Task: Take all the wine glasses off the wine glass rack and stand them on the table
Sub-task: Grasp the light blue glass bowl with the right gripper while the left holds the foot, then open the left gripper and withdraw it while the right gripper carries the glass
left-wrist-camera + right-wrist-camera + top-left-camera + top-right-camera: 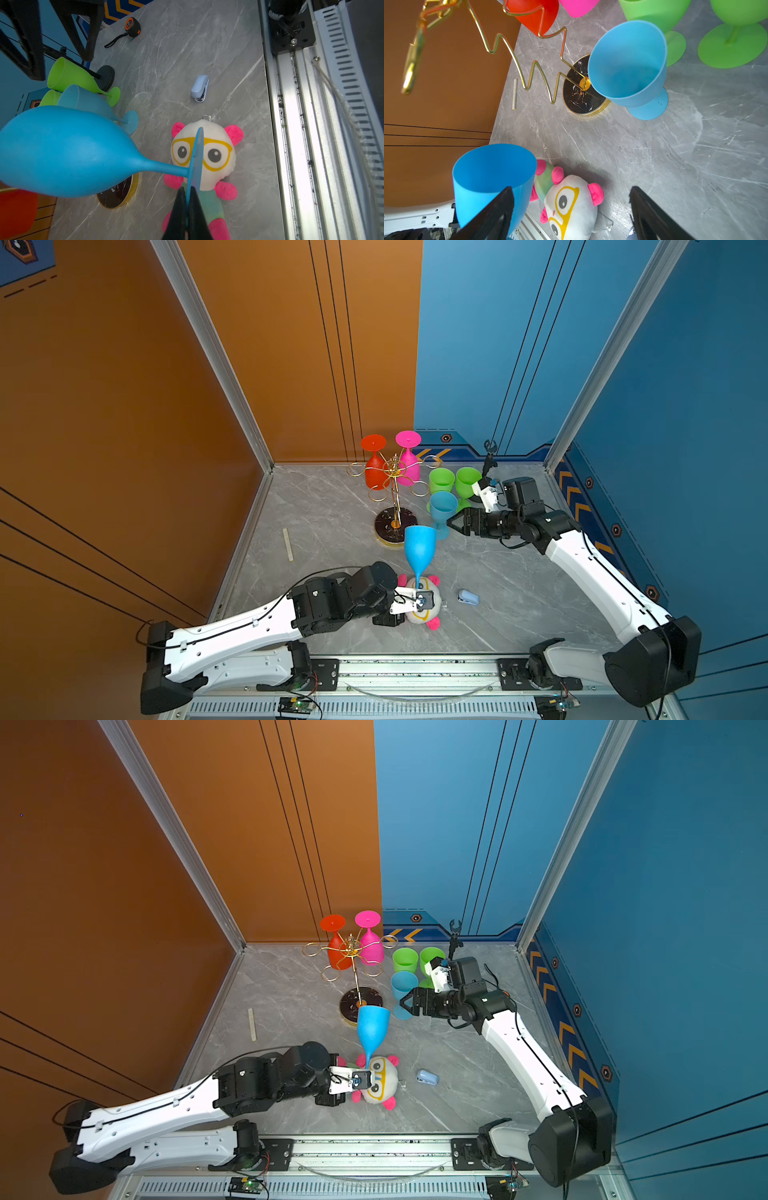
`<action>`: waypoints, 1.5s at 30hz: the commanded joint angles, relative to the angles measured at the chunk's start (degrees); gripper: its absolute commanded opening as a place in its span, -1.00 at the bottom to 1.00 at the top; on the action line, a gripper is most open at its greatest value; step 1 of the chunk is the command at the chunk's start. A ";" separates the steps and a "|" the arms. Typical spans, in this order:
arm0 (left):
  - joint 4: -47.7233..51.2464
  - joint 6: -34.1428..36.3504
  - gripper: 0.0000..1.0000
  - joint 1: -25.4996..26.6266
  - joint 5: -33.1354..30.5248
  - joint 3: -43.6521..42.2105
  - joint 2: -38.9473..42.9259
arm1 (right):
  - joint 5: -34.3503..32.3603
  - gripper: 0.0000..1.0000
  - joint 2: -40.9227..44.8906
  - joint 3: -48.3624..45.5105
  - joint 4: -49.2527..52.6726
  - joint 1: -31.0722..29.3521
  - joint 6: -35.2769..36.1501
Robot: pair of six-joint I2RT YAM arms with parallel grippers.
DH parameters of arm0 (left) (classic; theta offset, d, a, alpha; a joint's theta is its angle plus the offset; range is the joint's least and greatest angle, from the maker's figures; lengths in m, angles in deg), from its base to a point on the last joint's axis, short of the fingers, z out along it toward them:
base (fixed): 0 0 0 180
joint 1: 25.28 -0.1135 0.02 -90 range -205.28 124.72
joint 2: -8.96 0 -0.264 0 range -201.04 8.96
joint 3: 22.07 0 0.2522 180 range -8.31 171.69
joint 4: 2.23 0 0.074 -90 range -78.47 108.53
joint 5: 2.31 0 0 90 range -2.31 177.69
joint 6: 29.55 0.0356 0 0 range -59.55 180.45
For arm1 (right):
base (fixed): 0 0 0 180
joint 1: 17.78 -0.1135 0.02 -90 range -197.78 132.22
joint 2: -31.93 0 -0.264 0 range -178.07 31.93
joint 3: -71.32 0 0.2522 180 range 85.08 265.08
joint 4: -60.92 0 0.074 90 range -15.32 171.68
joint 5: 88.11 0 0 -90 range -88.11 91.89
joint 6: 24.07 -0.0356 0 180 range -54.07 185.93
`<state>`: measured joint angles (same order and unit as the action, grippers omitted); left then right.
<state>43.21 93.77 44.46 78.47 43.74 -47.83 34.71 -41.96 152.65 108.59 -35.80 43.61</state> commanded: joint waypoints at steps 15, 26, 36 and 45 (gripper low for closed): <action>-10.15 22.66 -1.00 8.13 -24.68 -6.31 -0.31 | 6.32 0.67 -3.62 8.46 4.48 -3.19 2.01; -19.67 34.71 -1.00 9.19 -34.38 -11.19 -0.26 | 10.16 0.31 -5.36 9.64 7.81 -5.64 5.38; -29.18 43.85 -1.00 9.28 -38.39 -15.68 0.28 | 12.62 -0.24 -7.32 10.19 8.80 -6.04 5.45; -32.78 46.69 -1.00 9.29 -39.83 -17.58 0.80 | 12.89 -0.65 -7.42 10.24 9.05 -6.42 5.83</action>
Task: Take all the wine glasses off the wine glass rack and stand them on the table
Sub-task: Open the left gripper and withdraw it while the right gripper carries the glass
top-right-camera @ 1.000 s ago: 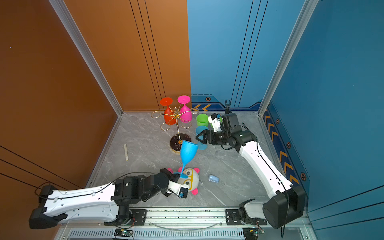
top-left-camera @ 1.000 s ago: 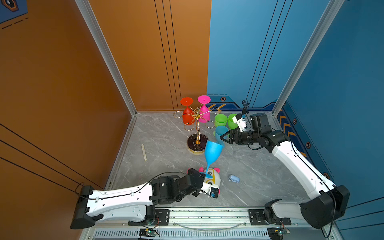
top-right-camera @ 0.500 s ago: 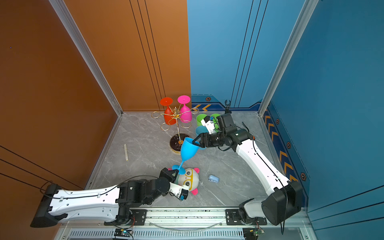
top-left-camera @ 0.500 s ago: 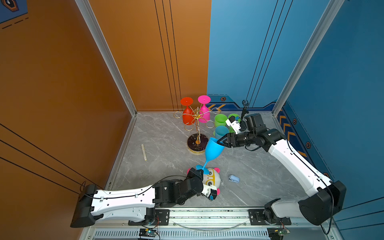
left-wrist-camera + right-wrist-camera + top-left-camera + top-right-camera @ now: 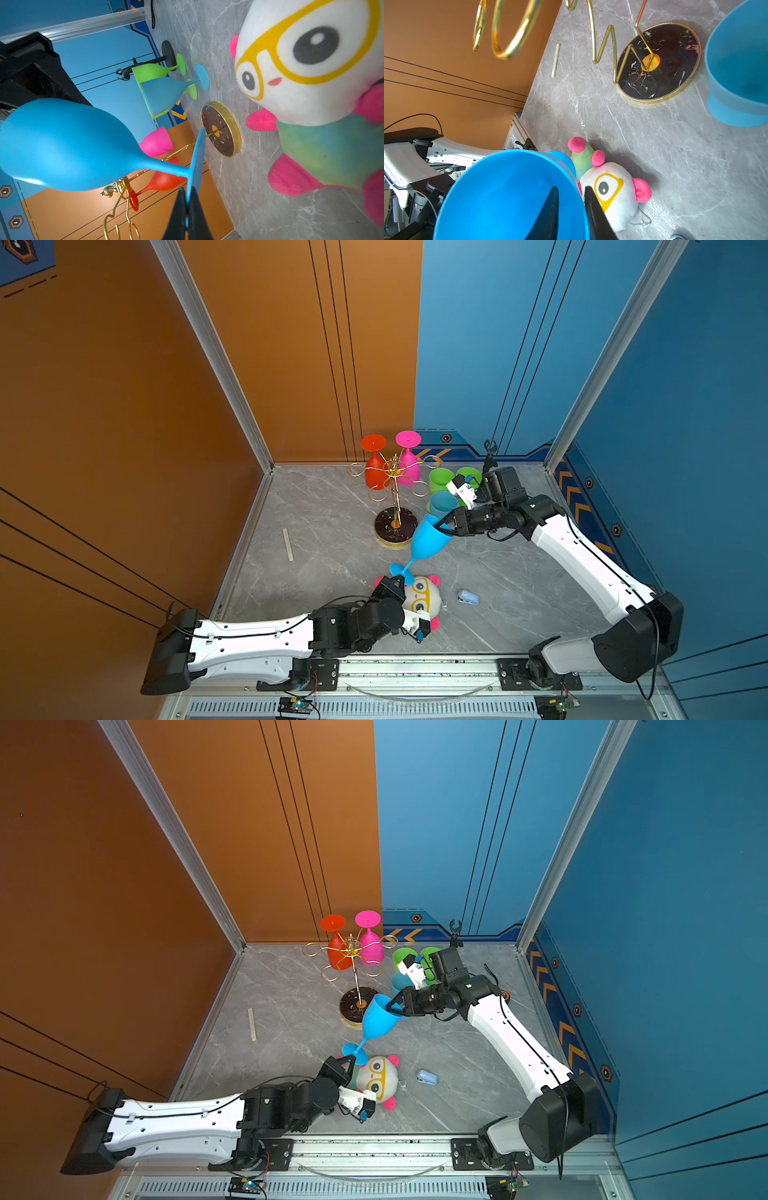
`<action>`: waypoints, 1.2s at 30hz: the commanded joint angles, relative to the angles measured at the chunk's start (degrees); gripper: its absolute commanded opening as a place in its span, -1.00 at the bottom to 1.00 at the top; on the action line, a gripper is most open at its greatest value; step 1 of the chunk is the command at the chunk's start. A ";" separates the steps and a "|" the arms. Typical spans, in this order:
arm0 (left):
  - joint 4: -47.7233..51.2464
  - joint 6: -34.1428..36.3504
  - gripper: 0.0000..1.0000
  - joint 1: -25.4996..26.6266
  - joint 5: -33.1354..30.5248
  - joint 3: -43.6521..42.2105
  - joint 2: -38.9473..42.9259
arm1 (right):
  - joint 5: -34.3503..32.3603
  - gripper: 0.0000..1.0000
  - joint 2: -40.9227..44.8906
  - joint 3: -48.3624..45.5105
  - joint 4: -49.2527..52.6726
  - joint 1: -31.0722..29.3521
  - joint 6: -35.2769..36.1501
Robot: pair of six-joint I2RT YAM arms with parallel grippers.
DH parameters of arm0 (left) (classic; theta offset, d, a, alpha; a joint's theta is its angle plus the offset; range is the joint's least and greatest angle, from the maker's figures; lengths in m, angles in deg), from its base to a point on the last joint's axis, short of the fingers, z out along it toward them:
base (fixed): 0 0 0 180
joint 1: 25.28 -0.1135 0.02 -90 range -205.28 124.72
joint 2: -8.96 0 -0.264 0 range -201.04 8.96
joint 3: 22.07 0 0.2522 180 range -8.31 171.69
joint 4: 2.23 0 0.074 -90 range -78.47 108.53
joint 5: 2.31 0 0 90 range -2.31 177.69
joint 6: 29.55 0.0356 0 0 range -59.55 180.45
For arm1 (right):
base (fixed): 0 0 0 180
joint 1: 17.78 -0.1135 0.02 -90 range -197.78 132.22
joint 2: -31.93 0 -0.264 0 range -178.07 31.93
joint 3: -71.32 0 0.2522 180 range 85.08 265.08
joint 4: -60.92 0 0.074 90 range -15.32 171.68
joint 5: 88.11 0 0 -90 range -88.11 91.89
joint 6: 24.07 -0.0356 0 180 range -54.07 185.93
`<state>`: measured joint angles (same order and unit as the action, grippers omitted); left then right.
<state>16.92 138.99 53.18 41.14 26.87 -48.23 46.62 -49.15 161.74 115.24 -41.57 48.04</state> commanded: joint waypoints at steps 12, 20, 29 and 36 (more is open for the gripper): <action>-6.62 1.27 -0.55 0.73 -2.24 -2.19 2.86 | 0.21 -0.93 0.06 1.28 2.46 -0.38 1.78; -6.62 -1.20 -0.26 1.13 -2.67 -2.26 3.11 | -3.74 -1.00 1.42 1.59 3.21 0.56 2.76; -6.83 -18.60 0.10 1.52 -4.39 -0.20 3.76 | -15.75 -1.00 4.51 4.36 7.40 2.07 6.11; -9.22 -32.43 0.20 1.27 -9.21 -0.21 5.82 | -22.88 -1.00 5.51 6.50 11.37 4.04 8.37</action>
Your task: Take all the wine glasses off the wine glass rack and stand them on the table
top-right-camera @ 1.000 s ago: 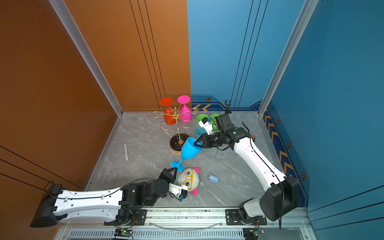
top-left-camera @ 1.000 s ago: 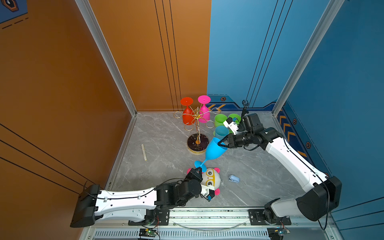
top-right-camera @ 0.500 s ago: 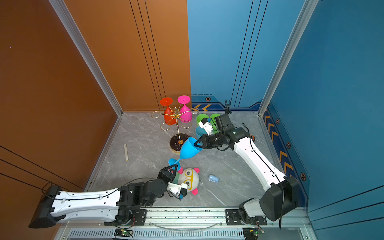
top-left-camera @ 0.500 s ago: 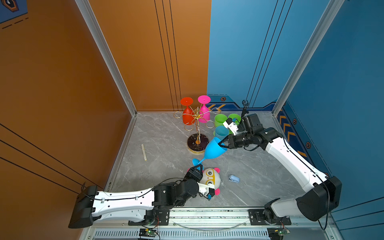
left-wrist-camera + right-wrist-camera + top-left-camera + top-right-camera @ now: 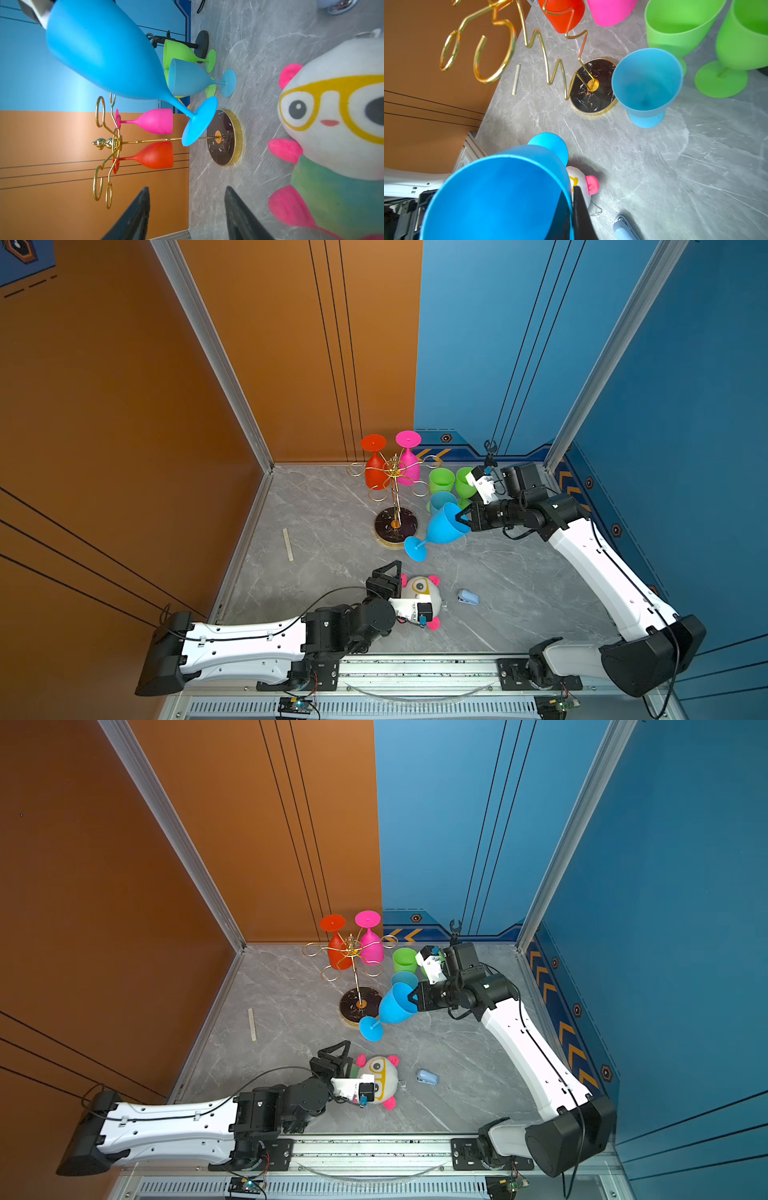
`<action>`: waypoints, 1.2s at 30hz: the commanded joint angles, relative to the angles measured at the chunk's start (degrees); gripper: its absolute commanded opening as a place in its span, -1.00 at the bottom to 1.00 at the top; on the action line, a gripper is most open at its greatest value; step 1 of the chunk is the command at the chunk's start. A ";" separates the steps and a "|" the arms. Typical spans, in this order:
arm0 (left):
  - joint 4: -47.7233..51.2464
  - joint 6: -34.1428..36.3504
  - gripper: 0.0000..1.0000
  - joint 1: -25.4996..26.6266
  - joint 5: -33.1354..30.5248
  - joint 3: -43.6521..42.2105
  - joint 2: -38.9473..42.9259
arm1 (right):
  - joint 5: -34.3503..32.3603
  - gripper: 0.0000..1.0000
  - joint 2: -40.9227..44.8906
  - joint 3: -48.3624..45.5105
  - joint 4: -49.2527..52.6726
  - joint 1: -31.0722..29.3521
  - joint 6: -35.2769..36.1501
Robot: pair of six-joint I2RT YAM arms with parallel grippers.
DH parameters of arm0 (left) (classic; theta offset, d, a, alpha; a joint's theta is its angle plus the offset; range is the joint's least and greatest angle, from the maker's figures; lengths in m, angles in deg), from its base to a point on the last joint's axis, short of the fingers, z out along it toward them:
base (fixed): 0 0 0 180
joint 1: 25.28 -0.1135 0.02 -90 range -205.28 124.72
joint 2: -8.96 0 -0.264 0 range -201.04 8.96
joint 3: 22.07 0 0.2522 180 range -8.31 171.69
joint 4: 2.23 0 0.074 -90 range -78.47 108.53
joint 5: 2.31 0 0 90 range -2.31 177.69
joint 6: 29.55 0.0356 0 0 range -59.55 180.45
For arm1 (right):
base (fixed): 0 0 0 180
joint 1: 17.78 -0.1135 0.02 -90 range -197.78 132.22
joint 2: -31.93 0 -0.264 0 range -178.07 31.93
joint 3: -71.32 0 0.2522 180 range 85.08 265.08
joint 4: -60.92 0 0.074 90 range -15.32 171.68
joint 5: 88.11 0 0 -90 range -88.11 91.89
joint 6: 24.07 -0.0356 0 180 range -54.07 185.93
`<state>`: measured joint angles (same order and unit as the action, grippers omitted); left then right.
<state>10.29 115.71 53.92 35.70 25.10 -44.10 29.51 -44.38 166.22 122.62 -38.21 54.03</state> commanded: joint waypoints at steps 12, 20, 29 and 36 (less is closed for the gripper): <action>10.43 -35.22 0.53 -4.68 -5.80 4.43 12.53 | -19.04 -1.00 -2.88 4.80 8.67 3.01 4.36; 21.06 -44.40 0.64 -12.41 0.21 4.83 17.14 | -26.02 -1.00 -7.17 6.30 9.72 4.47 4.38; 26.28 -50.49 0.82 -19.79 5.67 6.51 17.18 | -30.50 -1.00 -14.20 10.55 9.51 6.37 4.92; 30.07 -54.41 0.89 -24.12 8.80 7.20 17.72 | -33.51 -1.00 -21.62 16.82 9.27 6.71 5.08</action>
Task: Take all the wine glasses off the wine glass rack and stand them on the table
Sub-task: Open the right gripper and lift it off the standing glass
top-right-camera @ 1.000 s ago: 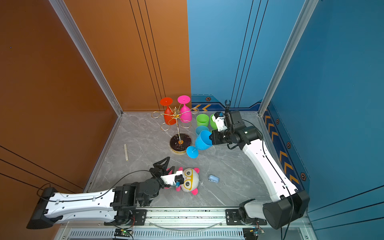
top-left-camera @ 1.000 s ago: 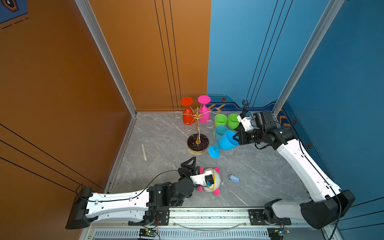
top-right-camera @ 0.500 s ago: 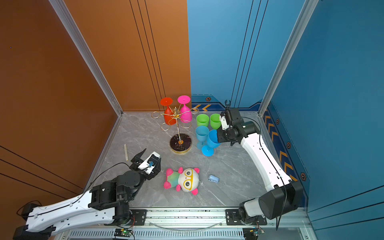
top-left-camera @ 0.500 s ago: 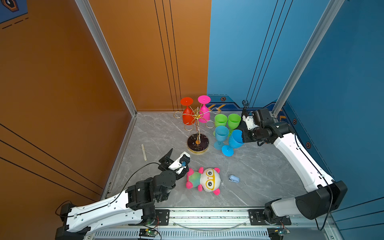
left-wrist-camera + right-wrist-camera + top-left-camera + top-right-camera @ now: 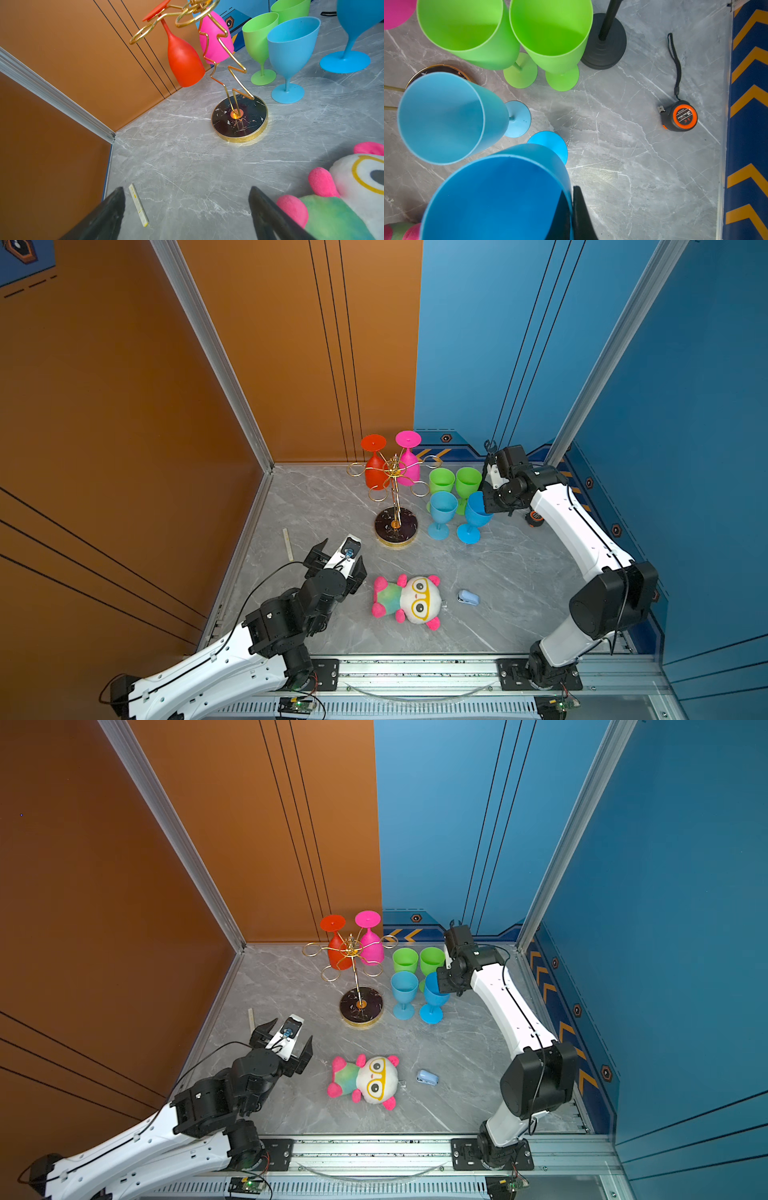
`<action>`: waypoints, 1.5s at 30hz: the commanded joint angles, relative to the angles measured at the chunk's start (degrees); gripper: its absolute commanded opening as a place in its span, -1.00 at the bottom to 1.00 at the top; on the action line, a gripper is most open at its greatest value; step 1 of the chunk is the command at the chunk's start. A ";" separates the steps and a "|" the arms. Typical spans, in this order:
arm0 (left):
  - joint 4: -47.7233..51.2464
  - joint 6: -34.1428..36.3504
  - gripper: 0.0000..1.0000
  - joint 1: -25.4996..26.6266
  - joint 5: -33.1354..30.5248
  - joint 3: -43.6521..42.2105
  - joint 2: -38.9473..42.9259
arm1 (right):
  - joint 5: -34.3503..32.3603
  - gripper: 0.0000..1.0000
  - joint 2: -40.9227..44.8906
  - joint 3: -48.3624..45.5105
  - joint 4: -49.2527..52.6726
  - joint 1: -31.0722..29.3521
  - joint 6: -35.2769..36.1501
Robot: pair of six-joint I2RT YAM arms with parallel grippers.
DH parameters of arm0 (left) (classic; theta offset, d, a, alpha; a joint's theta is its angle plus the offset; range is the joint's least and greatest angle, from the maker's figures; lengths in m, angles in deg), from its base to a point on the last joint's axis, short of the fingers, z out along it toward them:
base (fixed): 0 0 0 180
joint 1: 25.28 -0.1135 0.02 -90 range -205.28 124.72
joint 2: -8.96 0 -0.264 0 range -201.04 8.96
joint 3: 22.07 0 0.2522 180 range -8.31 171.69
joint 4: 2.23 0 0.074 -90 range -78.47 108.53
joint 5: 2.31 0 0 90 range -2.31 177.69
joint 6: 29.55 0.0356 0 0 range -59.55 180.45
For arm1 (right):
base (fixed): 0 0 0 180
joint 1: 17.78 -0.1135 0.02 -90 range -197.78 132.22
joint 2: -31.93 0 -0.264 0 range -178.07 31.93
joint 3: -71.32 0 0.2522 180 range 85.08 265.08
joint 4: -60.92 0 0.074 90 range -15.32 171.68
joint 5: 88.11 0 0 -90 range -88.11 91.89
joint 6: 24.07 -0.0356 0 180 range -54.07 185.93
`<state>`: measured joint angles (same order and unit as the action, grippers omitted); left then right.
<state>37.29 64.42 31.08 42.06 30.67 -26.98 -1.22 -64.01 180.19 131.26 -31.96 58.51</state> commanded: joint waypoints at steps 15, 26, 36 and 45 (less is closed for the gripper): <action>3.85 -3.66 0.91 -2.49 2.64 1.10 2.30 | -1.73 -1.00 -12.98 10.88 0.61 1.87 0.35; 3.79 -3.35 0.92 -2.78 2.74 1.01 2.29 | -0.49 -0.97 -15.80 11.61 0.42 2.47 0.54; 3.86 -3.05 0.92 -2.77 2.82 0.92 2.80 | 0.70 -0.88 -16.82 12.02 0.42 2.48 0.26; 3.85 -2.99 0.92 -2.74 3.09 0.92 2.86 | 1.01 -0.61 -16.30 11.75 0.49 2.02 0.27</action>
<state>40.15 61.46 28.98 44.49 30.76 -24.56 -0.78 -80.27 190.79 131.10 -29.77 58.51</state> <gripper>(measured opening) 0.961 0.187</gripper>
